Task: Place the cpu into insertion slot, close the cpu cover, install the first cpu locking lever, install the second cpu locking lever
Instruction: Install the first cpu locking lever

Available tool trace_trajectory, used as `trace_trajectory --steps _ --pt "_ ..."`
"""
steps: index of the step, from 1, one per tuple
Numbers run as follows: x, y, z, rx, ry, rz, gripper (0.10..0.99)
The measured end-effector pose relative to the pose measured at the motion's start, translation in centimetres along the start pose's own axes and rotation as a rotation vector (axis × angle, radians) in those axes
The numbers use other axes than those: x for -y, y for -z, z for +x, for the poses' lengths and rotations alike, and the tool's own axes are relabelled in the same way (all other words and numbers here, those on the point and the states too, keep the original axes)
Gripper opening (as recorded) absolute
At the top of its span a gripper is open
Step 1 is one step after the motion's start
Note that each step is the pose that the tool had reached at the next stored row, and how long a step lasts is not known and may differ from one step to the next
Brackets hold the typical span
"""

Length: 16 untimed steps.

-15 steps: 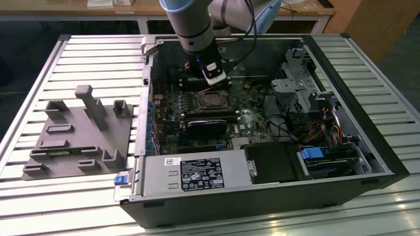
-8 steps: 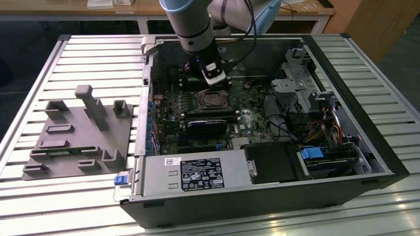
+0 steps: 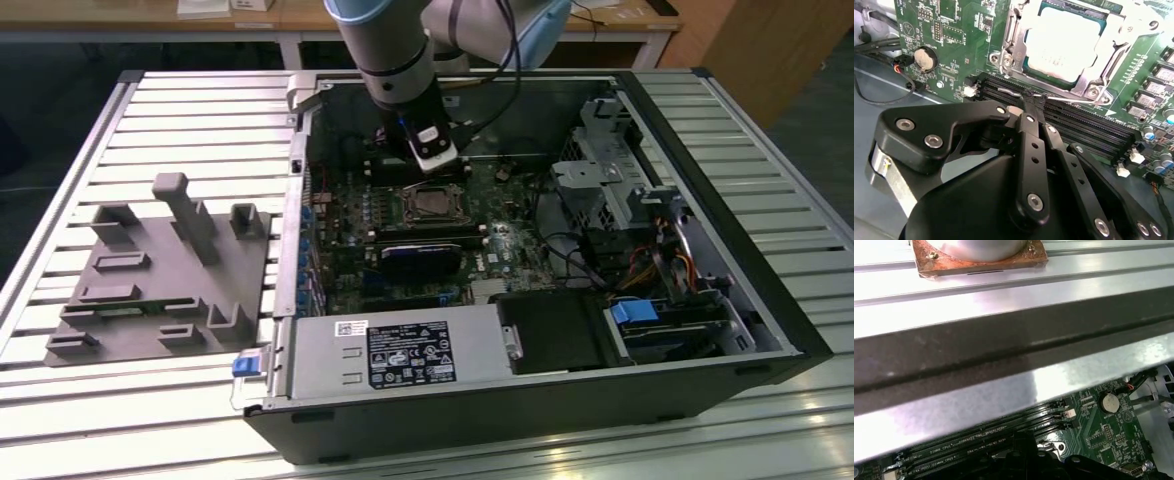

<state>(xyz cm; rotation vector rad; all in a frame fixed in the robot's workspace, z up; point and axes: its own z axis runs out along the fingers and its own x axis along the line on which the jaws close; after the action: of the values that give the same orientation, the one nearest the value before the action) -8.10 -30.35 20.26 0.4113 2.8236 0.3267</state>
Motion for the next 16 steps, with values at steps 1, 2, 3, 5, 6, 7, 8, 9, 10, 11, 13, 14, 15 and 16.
trace_trajectory --steps 1,2,3,5,6,7,8,9,10,11,13,14,15,16 --pt "-0.01 -0.02 0.01 0.0012 -0.001 0.003 0.106" --pt "-0.01 -0.05 0.02 0.0026 -0.003 0.006 0.106" --pt "0.0 -0.08 0.03 0.0041 -0.005 0.009 0.106" --pt "0.0 -0.15 0.05 0.0061 -0.01 0.013 0.106" --pt "0.01 -0.19 0.06 0.007 -0.012 0.014 0.106" --pt "0.01 -0.23 0.07 0.0079 -0.014 0.016 0.106" --pt "0.0 -0.27 0.08 0.0088 -0.016 0.017 0.106" --pt "0.0 -0.31 0.1 0.0096 -0.018 0.019 0.106" --pt "-0.01 -0.35 0.11 0.0106 -0.019 0.021 0.106" --pt "-0.02 -0.39 0.13 0.0117 -0.021 0.022 0.106" --pt "-0.05 -0.45 0.16 0.0136 -0.024 0.027 0.106" --pt "-0.07 -0.48 0.17 0.0146 -0.026 0.029 0.106" --pt "-0.09 -0.51 0.18 0.0157 -0.027 0.032 0.106" --pt "-0.11 -0.53 0.2 0.0167 -0.028 0.034 0.106"
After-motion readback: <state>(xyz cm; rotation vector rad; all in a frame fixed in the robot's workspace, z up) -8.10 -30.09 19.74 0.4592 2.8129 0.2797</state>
